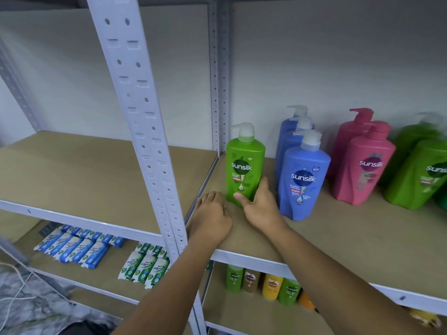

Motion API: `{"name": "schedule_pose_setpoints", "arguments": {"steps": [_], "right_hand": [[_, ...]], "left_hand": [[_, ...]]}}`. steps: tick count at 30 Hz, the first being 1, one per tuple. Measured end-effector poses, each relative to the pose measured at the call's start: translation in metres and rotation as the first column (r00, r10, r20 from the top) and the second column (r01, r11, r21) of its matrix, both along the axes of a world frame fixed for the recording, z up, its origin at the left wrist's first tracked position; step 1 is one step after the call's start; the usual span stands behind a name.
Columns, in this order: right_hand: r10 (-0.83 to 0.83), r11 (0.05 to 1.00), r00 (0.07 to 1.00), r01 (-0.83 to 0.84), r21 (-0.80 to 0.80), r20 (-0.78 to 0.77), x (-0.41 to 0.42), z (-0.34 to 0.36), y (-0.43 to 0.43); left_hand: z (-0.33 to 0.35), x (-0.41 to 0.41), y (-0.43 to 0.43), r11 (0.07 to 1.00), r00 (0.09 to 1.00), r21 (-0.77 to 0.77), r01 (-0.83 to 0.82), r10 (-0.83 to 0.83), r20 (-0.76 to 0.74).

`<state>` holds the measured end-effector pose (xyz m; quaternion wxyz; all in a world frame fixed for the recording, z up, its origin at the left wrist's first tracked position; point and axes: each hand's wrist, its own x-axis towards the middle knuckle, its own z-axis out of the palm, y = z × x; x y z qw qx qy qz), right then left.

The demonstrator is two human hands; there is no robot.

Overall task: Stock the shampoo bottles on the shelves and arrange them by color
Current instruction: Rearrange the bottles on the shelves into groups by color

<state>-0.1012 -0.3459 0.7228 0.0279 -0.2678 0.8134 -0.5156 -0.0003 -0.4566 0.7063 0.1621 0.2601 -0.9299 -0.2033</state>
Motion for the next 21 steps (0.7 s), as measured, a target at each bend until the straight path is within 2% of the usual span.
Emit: {"name": "schedule_pose_setpoints", "arguments": {"steps": [5, 12, 16, 21], "right_hand": [[0.003, 1.000, 1.000, -0.003, -0.011, -0.018, 0.021, -0.003, 0.020], [0.057, 0.998, 0.998, -0.058, -0.025, -0.018, 0.043, -0.004, 0.057], [0.090, 0.995, 0.996, -0.090, -0.040, 0.007, 0.053, -0.002, 0.082], [0.075, 0.997, 0.997, -0.075, 0.003, -0.023, 0.058, -0.004, 0.113]], "left_hand": [[0.005, 0.005, 0.000, 0.999, 1.000, 0.039, -0.001, 0.001, -0.006], [0.009, 0.013, 0.004, 0.984, 0.983, -0.019, 0.176, -0.175, 0.049], [0.012, 0.020, 0.010, 0.970, 0.976, 0.109, 0.218, -0.218, -0.014], [0.015, 0.027, 0.032, 0.933, 0.945, 0.150, 0.327, -0.318, -0.081]]}}
